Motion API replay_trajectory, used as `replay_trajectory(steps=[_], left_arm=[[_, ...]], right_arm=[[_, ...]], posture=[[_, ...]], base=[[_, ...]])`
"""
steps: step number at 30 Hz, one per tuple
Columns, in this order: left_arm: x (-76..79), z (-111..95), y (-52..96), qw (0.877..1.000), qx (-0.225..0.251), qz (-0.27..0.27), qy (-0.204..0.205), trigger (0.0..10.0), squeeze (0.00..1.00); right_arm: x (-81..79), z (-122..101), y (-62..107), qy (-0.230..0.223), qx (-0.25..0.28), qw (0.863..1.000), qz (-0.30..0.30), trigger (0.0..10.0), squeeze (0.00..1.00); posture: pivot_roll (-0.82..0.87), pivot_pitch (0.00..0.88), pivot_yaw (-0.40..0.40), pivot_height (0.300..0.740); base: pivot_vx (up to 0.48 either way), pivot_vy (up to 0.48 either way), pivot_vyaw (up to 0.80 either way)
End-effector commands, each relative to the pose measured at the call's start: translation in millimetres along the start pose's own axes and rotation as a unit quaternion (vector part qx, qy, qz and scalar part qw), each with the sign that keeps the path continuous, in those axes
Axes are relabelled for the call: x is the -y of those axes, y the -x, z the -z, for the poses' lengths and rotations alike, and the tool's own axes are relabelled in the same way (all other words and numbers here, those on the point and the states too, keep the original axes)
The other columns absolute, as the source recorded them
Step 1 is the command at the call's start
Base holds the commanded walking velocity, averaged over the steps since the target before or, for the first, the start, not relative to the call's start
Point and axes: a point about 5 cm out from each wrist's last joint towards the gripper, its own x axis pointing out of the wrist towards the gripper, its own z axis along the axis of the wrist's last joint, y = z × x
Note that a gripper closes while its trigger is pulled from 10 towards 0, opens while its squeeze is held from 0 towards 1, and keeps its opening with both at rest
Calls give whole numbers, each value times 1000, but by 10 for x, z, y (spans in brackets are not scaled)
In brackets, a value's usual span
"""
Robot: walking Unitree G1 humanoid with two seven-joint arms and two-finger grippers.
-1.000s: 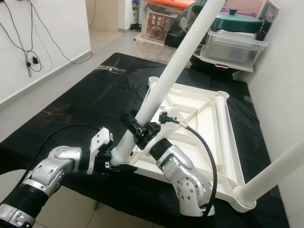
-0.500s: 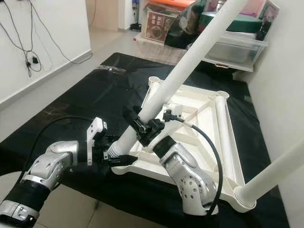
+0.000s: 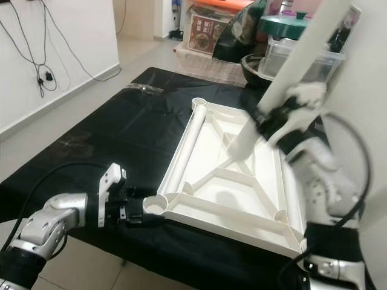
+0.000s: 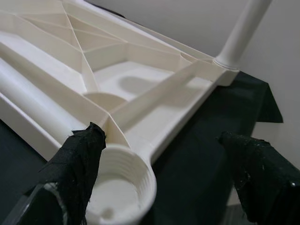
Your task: Building children table
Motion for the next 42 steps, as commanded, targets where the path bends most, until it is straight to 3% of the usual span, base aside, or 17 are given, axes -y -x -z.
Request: replay_trajectory(steps=[1, 3, 5, 11, 13, 14, 15, 16, 18, 20, 27, 33, 37, 42], left_arm=[[-46, 43, 2, 1000, -4, -27, -1, 10000, 0], [-46, 43, 2, 1000, -4, -27, -1, 10000, 0], [-90, 80, -3, 998, -5, -65, 6, 10000, 0], [-138, 93, -8, 994, 2, -106, 14, 10000, 0], [-195, 99, 5, 990, 3, -138, 16, 10000, 0], [-284, 101, 43, 983, 5, -180, 23, 10000, 0], [-284, 101, 43, 983, 5, -180, 23, 10000, 0], [-372, 97, 99, 975, 9, -221, 31, 10000, 0], [-372, 97, 99, 975, 9, -221, 31, 10000, 0], [-461, 97, 170, 962, 17, -268, 39, 10000, 0], [-465, 128, 155, 956, 28, -288, 54, 10000, 0], [-353, 223, 71, 956, 27, -283, 70, 10000, 0], [-352, 237, 80, 956, 25, -284, 71, 10000, 0], [-466, 246, 239, 946, 19, -317, 64, 10000, 0]], right_arm=[[54, -86, 23, -34, 25, 999, -1, 0, 0], [54, -86, 23, -34, 25, 999, -1, 0, 0], [0, -156, 37, -78, 50, 995, -34, 0, 0], [-125, -70, 51, -93, 39, 992, -75, 0, 0], [-179, -16, 53, -97, 31, 991, -89, 0, 0], [-219, 22, 55, -101, 25, 990, -99, 0, 0], [-219, 22, 55, -101, 25, 990, -99, 0, 0], [-242, 51, 54, -105, 21, 989, -105, 0, 0], [-242, 51, 54, -105, 21, 989, -105, 0, 0], [-275, 91, 47, -110, 16, 988, -111, 0, 0], [-329, 151, 29, -117, 10, 987, -106, 0, 0], [-545, 389, 116, -114, -19, 987, -109, 0, 0], [-592, 440, 141, -109, -29, 987, -117, 0, 0], [-778, 621, 205, -94, -69, 982, -151, 0, 0]], posture=[[140, 0, -112, 740], [140, 0, -112, 740], [138, 0, -111, 740], [138, 0, -110, 740], [138, 0, -110, 740], [138, 0, -110, 740], [138, 0, -110, 740], [143, 0, -113, 740], [143, 0, -113, 740], [145, 0, -113, 740], [143, 0, -113, 740], [146, 0, -105, 740], [146, 0, -105, 740], [152, 0, -114, 740]], base=[[0, 0, 0], [0, 0, 0], [0, 0, 0], [0, 0, 0], [0, 0, 0], [0, 0, 0], [0, 0, 0], [0, 0, 0], [0, 0, 0], [0, 0, 0], [0, 0, 0], [0, 0, 0], [0, 0, 0], [0, 0, 0]])
